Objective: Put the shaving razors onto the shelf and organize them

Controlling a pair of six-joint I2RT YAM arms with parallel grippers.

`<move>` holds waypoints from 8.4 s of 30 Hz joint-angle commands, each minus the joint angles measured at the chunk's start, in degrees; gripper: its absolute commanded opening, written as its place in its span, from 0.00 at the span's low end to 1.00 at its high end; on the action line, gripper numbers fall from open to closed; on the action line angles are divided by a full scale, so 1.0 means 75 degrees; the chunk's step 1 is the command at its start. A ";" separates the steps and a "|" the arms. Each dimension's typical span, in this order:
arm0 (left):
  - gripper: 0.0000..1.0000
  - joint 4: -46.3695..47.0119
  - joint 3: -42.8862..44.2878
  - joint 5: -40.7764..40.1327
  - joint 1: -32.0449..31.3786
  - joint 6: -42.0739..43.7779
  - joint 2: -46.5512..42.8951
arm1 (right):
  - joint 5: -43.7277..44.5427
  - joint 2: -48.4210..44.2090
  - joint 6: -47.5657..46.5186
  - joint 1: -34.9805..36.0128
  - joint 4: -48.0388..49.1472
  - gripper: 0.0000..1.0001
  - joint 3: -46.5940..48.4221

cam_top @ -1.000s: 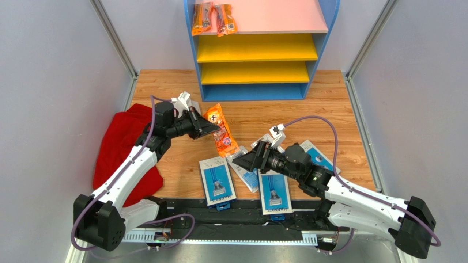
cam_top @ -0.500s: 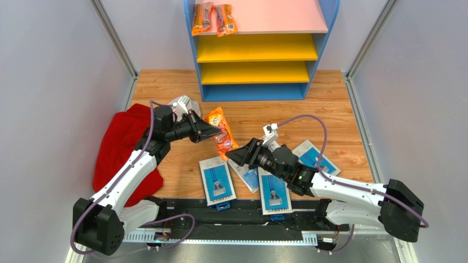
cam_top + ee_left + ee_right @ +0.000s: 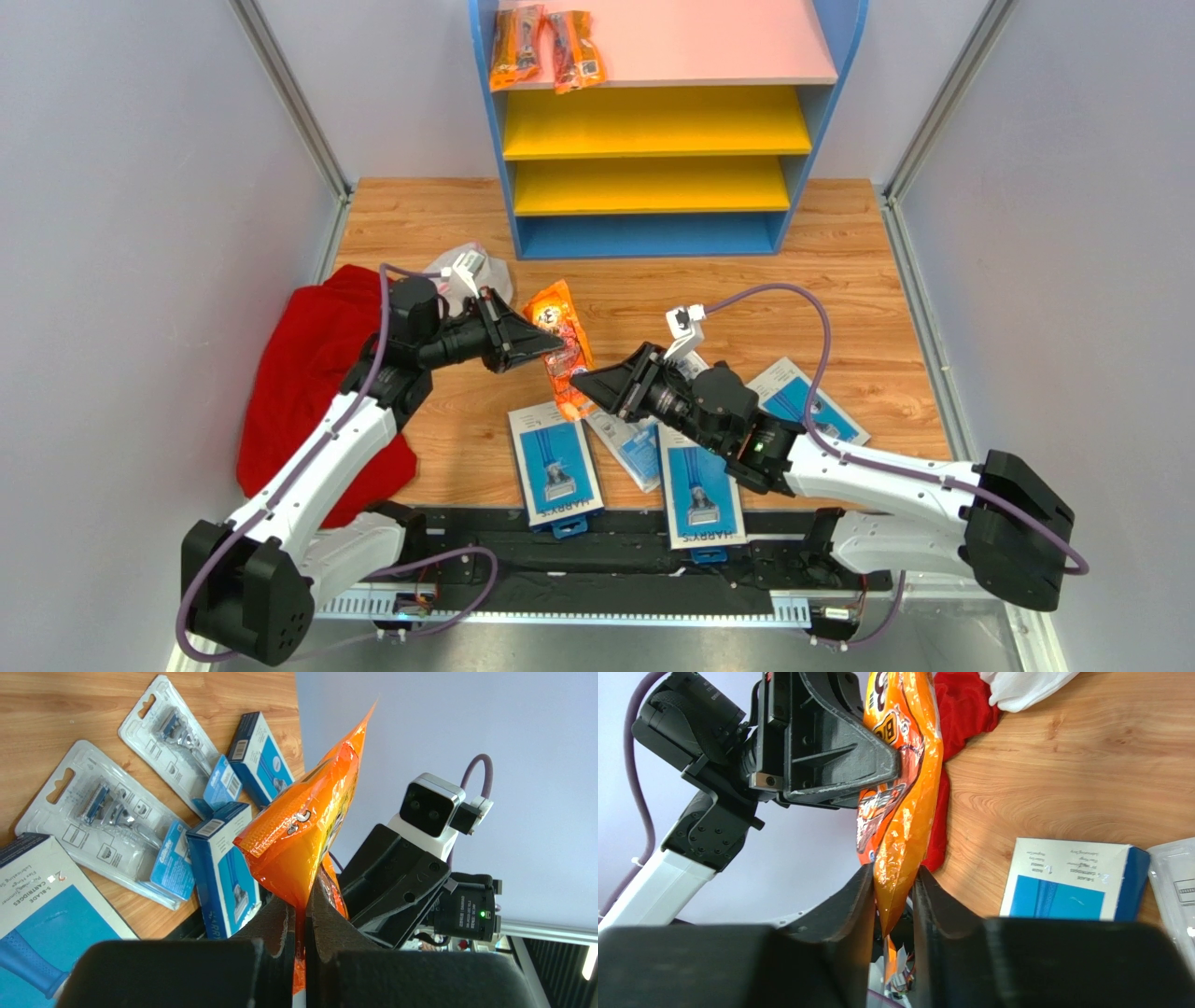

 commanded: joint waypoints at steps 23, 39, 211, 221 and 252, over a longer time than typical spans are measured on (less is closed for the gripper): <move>0.69 -0.4906 0.2530 -0.2089 -0.0032 0.3591 -0.0473 | 0.0665 -0.0761 0.0042 0.0006 -0.1083 0.00 0.0115; 0.69 -0.5728 0.1511 -0.3238 -0.0032 0.4330 -0.1200 | -0.0047 -0.0822 -0.1715 -0.1386 -0.4505 0.00 0.3323; 0.62 -0.5236 -0.0060 -0.2102 -0.0044 0.4049 -0.2313 | -0.4643 0.5603 0.0711 -0.5666 -0.4800 0.73 1.1087; 0.63 -0.5236 -0.0025 -0.1950 -0.0044 0.4084 -0.2360 | -0.4760 0.2782 -0.0016 -0.5654 -0.4424 0.84 0.7513; 0.63 -0.4638 -0.0294 -0.1176 -0.0044 0.3709 -0.2372 | -0.3705 -0.4922 -0.1986 -0.5666 -0.9534 1.00 0.0351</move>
